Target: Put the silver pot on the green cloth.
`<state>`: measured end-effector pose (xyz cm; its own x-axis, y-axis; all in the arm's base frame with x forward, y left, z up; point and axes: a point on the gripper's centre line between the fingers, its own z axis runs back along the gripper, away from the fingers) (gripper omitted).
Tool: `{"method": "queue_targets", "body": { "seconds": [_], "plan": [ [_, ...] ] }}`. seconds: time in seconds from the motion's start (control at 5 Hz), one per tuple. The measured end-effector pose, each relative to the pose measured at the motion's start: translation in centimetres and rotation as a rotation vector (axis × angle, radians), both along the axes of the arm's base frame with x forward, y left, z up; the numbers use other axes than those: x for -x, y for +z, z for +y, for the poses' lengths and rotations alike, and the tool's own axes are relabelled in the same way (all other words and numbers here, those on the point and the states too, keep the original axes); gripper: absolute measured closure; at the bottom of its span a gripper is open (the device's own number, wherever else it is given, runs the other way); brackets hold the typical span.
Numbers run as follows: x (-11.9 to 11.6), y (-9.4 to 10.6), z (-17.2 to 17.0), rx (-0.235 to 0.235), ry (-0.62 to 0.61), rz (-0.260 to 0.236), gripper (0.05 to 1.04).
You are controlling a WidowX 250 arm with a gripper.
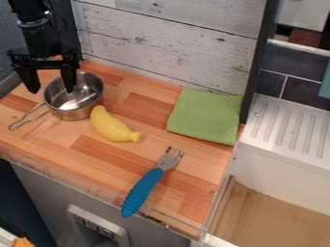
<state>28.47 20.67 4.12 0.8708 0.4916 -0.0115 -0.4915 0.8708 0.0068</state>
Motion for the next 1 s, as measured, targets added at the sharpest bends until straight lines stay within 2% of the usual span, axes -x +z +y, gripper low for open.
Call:
{"method": "queue_targets", "body": {
  "seconds": [0.2, 0.6, 0.8, 1.0],
  "plan": [
    [-0.2, -0.7, 1.2, -0.026, 0.05, 0.021, 0.083],
    [-0.3, -1.7, 2.5, -0.108, 0.097, 0.025, 0.084],
    [-0.6, -1.9, 2.3, -0.116, 0.104, 0.01, 0.083],
    [-1.0, -2.7, 1.6, -0.128, 0.087, 0.01, 0.134]
  ]
}}
